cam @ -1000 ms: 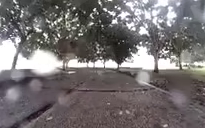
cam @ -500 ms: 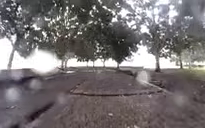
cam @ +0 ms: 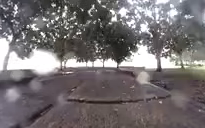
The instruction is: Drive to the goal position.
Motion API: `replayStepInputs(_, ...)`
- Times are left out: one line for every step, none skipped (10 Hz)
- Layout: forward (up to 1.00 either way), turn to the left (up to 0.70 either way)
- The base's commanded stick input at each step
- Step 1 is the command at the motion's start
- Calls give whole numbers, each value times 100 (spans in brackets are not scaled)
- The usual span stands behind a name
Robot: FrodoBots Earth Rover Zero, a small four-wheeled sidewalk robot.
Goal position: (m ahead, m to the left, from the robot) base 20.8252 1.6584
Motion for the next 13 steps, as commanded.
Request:
replayStepInputs(70, 0)
replayStepInputs(70, 0)
replayStepInputs(70, 0)
replayStepInputs(70, 0)
replayStepInputs(70, 0)
replayStepInputs(70, 0)
replayStepInputs(70, 0)
replayStepInputs(70, 0)
replayStepInputs(70, 0)
replayStepInputs(70, 0)
replayStepInputs(70, 0)
replayStepInputs(70, 0)
replayStepInputs(70, 0)
